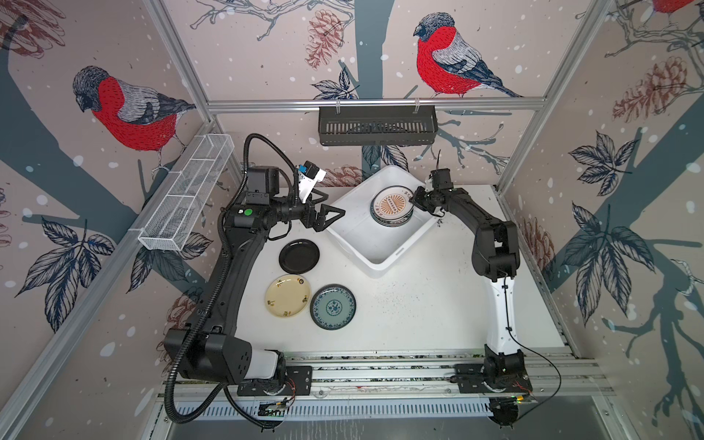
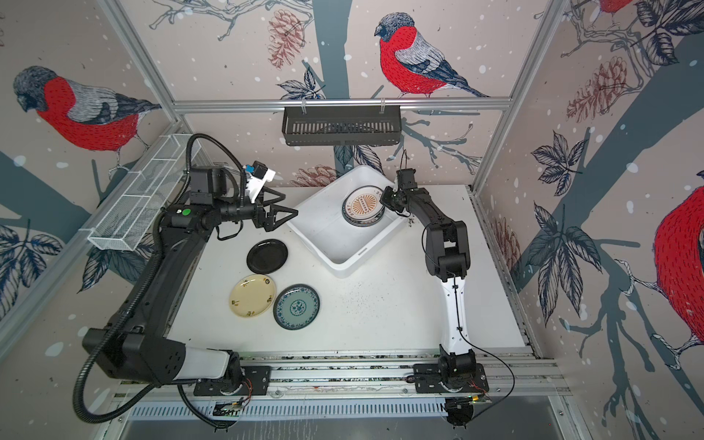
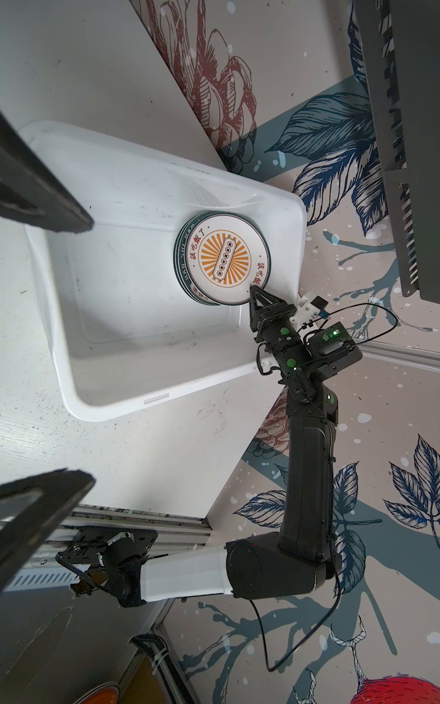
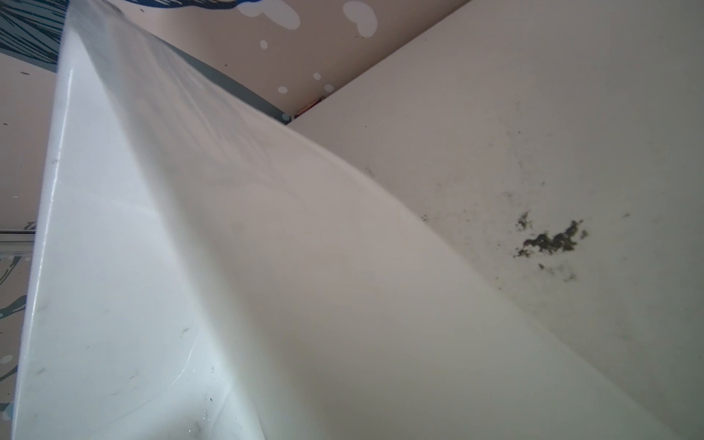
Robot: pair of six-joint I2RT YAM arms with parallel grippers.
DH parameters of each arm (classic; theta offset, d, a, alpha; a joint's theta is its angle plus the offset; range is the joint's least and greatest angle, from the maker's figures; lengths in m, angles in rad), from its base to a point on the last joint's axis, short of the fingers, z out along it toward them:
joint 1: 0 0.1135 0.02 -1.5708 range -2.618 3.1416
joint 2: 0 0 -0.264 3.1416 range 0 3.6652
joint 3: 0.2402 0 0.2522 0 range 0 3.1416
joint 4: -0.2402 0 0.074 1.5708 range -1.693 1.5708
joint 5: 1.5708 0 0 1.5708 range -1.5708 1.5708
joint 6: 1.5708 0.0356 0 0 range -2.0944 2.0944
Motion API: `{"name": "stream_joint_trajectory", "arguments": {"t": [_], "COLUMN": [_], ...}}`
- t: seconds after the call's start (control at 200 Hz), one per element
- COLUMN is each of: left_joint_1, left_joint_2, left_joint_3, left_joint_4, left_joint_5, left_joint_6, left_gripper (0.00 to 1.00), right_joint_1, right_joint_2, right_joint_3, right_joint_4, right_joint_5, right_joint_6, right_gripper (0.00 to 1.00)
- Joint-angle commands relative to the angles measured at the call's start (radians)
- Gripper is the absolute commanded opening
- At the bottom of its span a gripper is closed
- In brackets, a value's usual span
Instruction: Place the plates into the plastic bin on the countertop
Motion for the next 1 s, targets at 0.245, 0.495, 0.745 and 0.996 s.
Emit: {"name": "stream_joint_trajectory", "arguments": {"t": [0.245, 0.495, 0.745, 0.996], "left_joint_1": [0.001, 0.001, 0.001, 0.001], "left_joint_2": [0.001, -0.004, -0.008, -0.007], "left_joint_3": [-0.001, -0.005, -0.010, -0.008], "left_joint_4": [0.002, 0.002, 0.005, 0.008], "left_joint_5": [0.023, 0.024, 0.035, 0.036], "left_joint_6": [0.018, 0.017, 0.012, 0.011], "left_gripper": [0.96, 0.96, 0.96, 0.96], "right_joint_1": [0.005, 0.005, 0.005, 0.004], "right_joint_2": [0.005, 0.005, 0.009, 0.012], "right_joint_3": [0.001, 0.004, 0.009, 0.019], "right_joint_4": [-0.056, -0.066, -0.085, -0.114], "right_joint_5": [0.008, 0.021, 0.031, 0.054], "right_joint_6": [-0.005, -0.010, -0.020, -0.038], "right_gripper": [0.24, 0.25, 0.25, 0.26]}}
